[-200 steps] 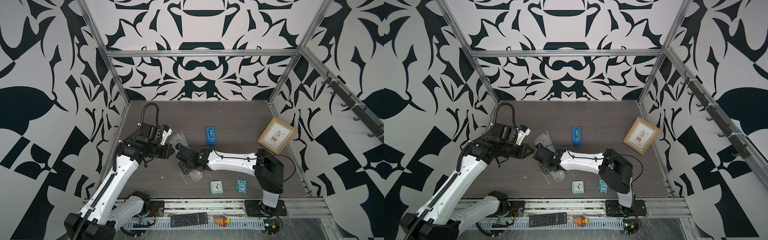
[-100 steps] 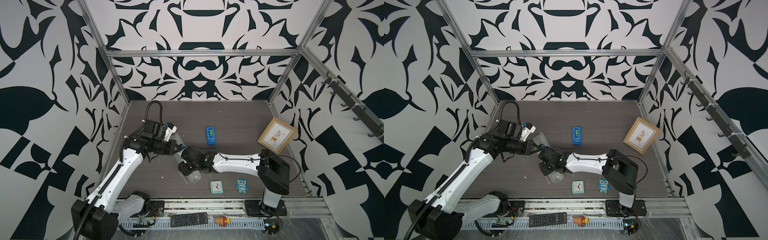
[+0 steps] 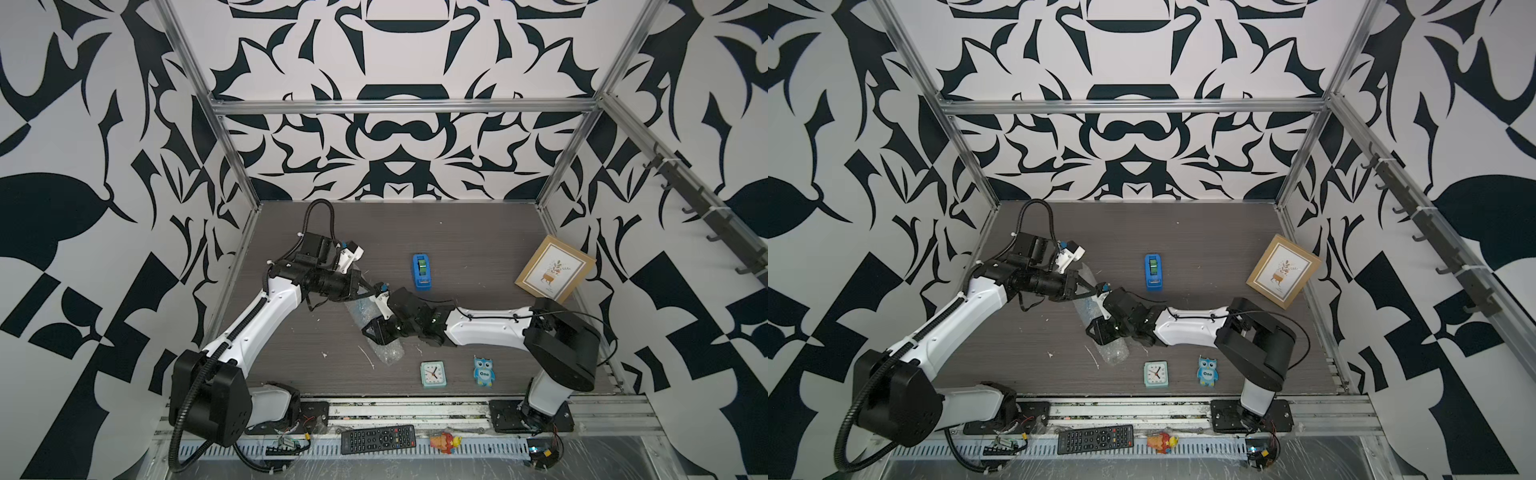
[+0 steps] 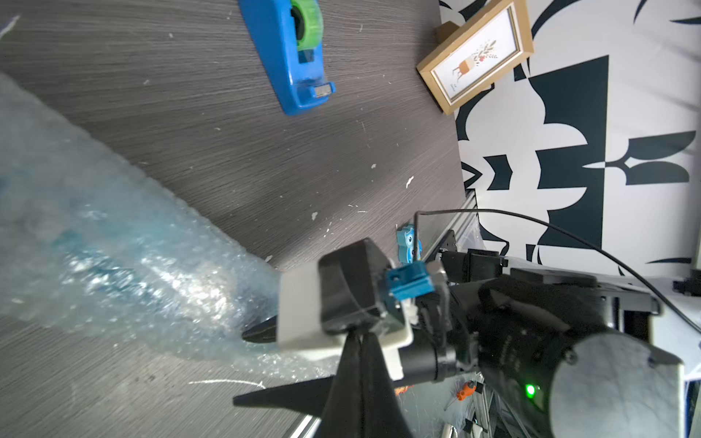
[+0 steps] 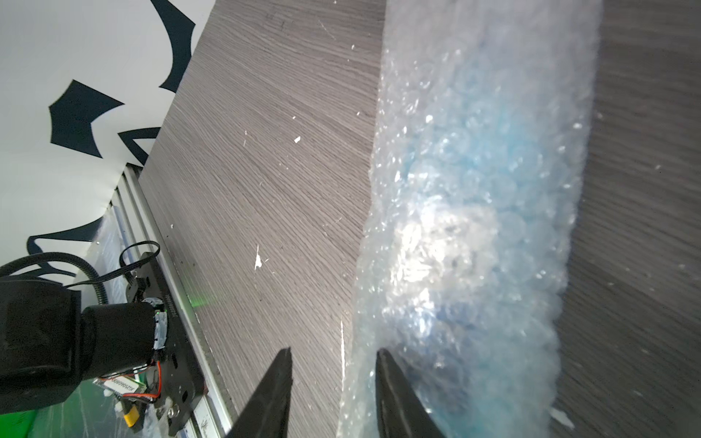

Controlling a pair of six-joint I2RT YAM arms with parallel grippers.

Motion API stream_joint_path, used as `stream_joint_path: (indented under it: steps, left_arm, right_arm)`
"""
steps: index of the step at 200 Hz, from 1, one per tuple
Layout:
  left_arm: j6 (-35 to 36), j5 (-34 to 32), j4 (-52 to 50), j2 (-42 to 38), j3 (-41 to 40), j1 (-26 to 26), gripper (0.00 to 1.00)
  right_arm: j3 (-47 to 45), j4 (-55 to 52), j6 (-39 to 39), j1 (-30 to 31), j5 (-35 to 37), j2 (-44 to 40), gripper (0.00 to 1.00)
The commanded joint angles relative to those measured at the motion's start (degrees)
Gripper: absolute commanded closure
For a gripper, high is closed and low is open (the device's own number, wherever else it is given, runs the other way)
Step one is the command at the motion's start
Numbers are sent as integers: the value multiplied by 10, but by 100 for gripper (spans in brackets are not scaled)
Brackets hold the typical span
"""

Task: Wrap wine bottles in bubble wrap
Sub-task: Stick the tape on the bubble wrap.

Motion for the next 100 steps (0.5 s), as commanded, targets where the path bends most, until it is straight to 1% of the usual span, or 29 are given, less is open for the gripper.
stream_joint_path:
  steps: [1, 47, 50, 60, 80, 97, 100]
  left_arm:
    - [4, 0, -5, -7, -5, 26, 100]
    - [48, 7, -72, -19, 18, 82, 100]
    - [52, 6, -78, -35, 20, 85, 100]
    - [60, 4, -89, -40, 23, 95, 100]
    - [69, 3, -98, -40, 23, 101, 100]
    - [79, 20, -110, -28, 28, 102, 100]
    - [83, 23, -119, -9, 30, 101, 100]
  right_arm:
    - [-17, 19, -8, 0, -20, 4, 61]
    - [-34, 59, 12, -10, -36, 19, 63]
    - [-34, 61, 13, -10, -37, 20, 63]
    - [-35, 64, 13, -11, -39, 22, 64]
    - [-36, 68, 13, -12, -42, 24, 65]
    - [-44, 82, 14, -12, -44, 20, 66]
    - [-46, 85, 15, -13, -44, 20, 66]
